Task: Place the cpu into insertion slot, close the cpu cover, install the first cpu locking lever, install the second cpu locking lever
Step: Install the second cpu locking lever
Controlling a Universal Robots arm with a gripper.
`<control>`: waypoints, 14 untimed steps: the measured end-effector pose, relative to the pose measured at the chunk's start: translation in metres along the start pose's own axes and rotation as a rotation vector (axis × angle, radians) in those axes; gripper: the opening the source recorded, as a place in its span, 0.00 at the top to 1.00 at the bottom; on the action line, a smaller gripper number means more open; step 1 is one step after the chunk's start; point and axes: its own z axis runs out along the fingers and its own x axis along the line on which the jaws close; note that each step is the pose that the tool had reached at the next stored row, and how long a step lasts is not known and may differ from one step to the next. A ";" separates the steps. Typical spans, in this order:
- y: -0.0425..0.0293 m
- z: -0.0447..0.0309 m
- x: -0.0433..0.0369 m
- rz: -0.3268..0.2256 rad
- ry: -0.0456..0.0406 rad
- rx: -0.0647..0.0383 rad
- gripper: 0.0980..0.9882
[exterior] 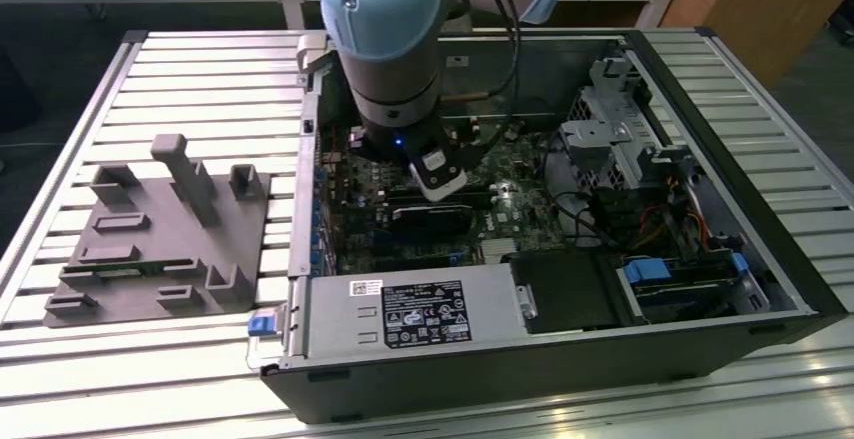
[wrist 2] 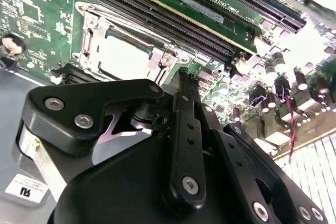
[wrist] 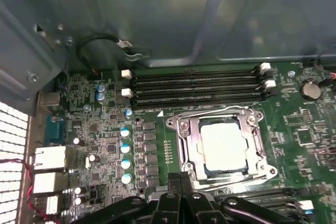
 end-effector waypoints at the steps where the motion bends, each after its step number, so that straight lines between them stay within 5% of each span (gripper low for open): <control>1: 0.0004 -0.0006 -0.0004 -0.001 -0.0009 0.011 0.99; 4: 0.0016 -0.0010 -0.0032 -0.004 -0.0049 0.055 0.99; 6: 0.0028 -0.0002 -0.0066 -0.005 -0.0067 0.072 0.99; 14: 0.0139 0.0052 -0.0224 -0.007 -0.0084 0.093 0.99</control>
